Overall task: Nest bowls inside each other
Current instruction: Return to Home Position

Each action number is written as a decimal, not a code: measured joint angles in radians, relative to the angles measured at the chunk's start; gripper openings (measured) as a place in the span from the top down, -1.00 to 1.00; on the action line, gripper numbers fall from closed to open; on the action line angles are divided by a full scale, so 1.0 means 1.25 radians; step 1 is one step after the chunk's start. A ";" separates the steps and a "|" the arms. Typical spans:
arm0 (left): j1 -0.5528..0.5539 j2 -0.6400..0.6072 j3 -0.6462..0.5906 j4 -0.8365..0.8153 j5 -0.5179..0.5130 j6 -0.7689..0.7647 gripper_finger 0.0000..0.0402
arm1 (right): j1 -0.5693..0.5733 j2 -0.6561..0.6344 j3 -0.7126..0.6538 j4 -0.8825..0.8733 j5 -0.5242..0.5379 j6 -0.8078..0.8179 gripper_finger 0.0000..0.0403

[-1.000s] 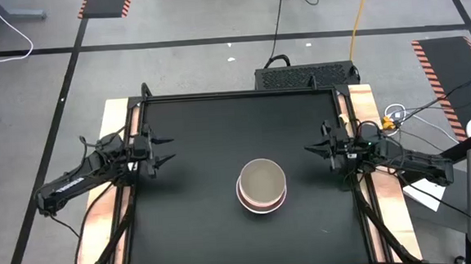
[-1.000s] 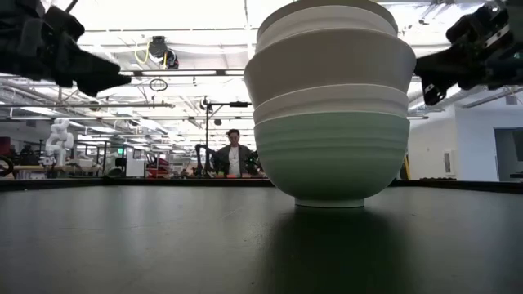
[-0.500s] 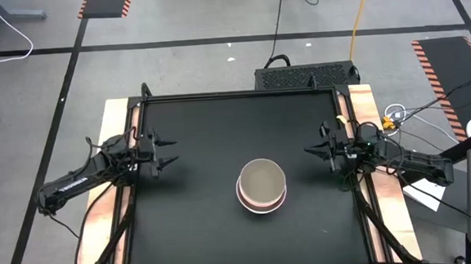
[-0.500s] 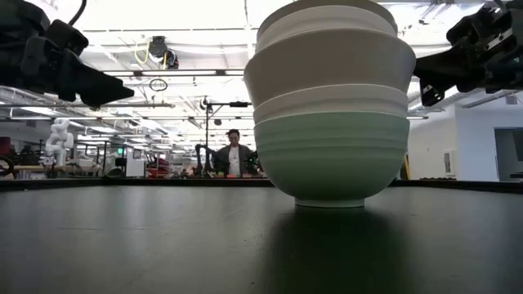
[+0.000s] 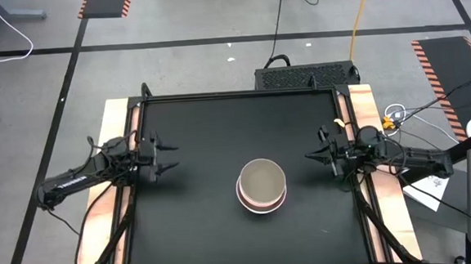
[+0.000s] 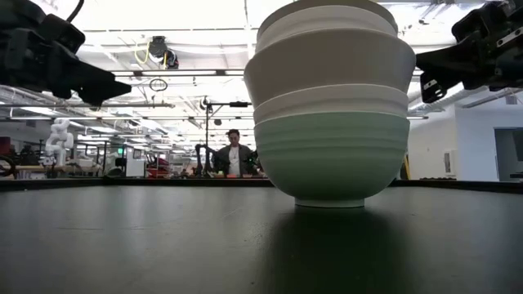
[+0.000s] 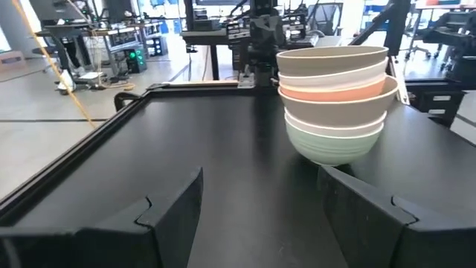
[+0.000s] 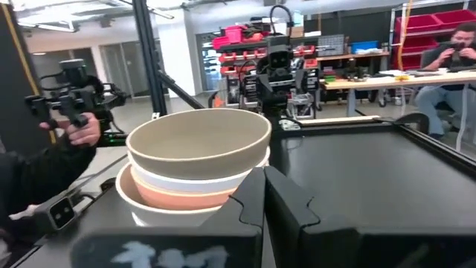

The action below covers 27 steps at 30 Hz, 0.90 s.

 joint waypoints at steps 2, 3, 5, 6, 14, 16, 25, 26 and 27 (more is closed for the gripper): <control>-0.017 0.000 0.000 0.000 -0.005 -0.001 -0.34 | 0.020 0.000 -0.001 -0.002 0.020 0.000 1.00; -0.025 0.000 0.000 0.000 -0.006 -0.002 -0.34 | 0.032 0.001 -0.001 -0.003 0.028 0.000 1.00; -0.043 0.002 0.000 0.000 -0.021 -0.006 -0.34 | 0.057 0.003 -0.001 -0.005 0.048 0.000 1.00; -0.052 0.002 0.000 -0.001 -0.032 -0.009 -0.34 | 0.068 0.005 -0.001 -0.007 0.060 -0.003 1.00; -0.100 0.003 0.000 -0.008 -0.145 0.025 -0.34 | 0.117 0.017 -0.001 -0.019 0.136 -0.031 1.00; -0.100 0.003 0.000 -0.010 -0.170 0.025 -0.34 | 0.117 0.018 -0.001 -0.021 0.157 -0.039 1.00; -0.100 0.003 0.000 -0.010 -0.170 0.024 -0.34 | 0.117 0.050 -0.001 -0.021 0.152 -0.066 1.00; -0.100 0.003 0.000 -0.010 -0.170 0.024 -0.34 | 0.117 0.055 -0.001 -0.021 0.152 -0.066 1.00; -0.100 0.003 0.000 -0.010 -0.170 0.024 -0.34 | 0.117 0.059 -0.001 -0.021 0.151 -0.066 1.00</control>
